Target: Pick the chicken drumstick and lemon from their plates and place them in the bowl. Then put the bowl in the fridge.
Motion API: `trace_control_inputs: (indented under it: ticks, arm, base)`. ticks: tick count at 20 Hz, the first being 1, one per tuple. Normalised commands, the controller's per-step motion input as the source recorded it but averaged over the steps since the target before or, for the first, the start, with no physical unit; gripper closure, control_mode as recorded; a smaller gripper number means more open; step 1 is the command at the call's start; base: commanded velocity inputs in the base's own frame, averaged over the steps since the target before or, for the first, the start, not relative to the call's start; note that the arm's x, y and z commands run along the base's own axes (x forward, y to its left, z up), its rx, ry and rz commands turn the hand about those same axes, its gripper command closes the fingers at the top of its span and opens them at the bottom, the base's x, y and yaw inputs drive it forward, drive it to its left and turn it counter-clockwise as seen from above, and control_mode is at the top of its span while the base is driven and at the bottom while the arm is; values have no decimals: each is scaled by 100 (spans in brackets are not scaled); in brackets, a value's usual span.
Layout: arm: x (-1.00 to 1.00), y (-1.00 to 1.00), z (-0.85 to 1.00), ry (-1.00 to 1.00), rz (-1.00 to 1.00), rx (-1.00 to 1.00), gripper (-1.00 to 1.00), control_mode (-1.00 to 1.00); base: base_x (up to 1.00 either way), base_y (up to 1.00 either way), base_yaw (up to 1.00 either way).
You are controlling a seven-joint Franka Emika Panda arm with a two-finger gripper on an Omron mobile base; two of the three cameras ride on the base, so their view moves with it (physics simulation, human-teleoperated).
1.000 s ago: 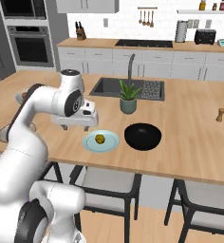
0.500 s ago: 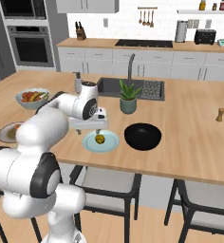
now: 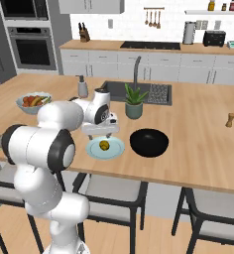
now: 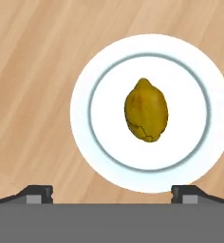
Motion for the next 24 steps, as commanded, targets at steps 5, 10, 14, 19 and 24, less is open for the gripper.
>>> trace_control_inputs:
  ticks: [5, 10, 14, 19, 24]
  arm:
    - [34, 0, -44, 0, 8, 0, -100, -100]
    - [46, -6, -29, 0, 7, 0, -100, -100]
    - [40, -16, -22, 0, 8, 0, -100, -100]
    - [-10, 2, -26, 3, 5, 0, -100, -100]
    - [1, 3, -35, 3, 4, 0, -100, -100]
  base:
    - [0, 0, 0]
    - [0, 0, 0]
    - [0, 0, 0]
    - [0, 0, 0]
    - [0, 0, 0]
